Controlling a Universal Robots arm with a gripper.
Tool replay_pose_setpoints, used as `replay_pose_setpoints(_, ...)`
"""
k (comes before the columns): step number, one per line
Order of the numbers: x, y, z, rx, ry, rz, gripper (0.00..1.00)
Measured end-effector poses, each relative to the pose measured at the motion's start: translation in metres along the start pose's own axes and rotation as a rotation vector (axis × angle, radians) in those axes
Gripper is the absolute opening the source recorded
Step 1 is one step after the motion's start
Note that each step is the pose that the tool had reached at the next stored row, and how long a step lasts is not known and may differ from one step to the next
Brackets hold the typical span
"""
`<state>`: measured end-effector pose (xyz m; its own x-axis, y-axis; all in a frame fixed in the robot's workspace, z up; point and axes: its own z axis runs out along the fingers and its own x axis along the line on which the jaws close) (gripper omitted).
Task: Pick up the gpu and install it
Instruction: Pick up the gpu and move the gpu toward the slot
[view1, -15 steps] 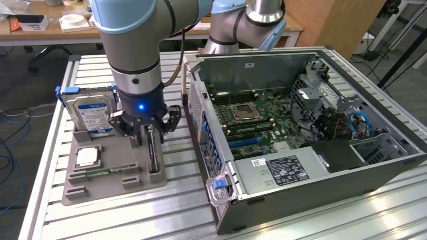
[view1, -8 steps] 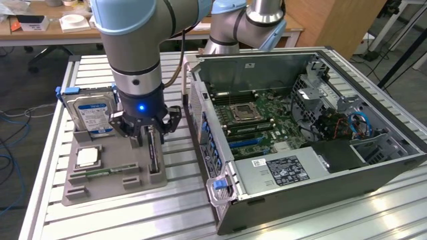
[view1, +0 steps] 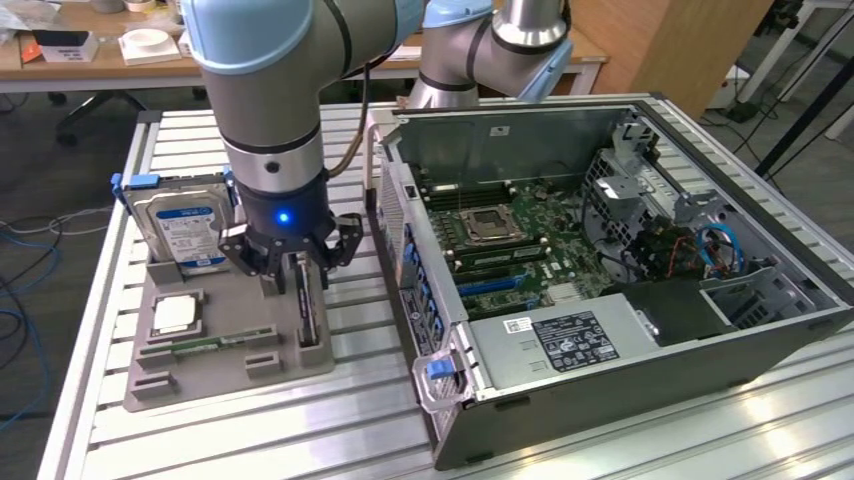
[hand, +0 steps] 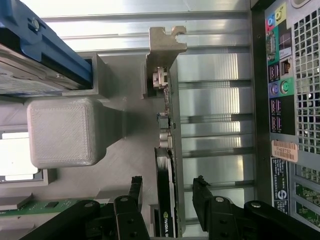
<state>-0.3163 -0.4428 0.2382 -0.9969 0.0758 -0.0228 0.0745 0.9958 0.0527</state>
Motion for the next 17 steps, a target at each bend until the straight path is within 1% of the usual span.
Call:
replay_pose_setpoints(2, 0.0000, -0.0001, 0.0020, -0.0012, 0.0001, 0.000, 0.53)
replay_pose_setpoints(17, 0.0001, -0.0002, 0.0029, -0.0011, 0.0002, 0.000, 0.53)
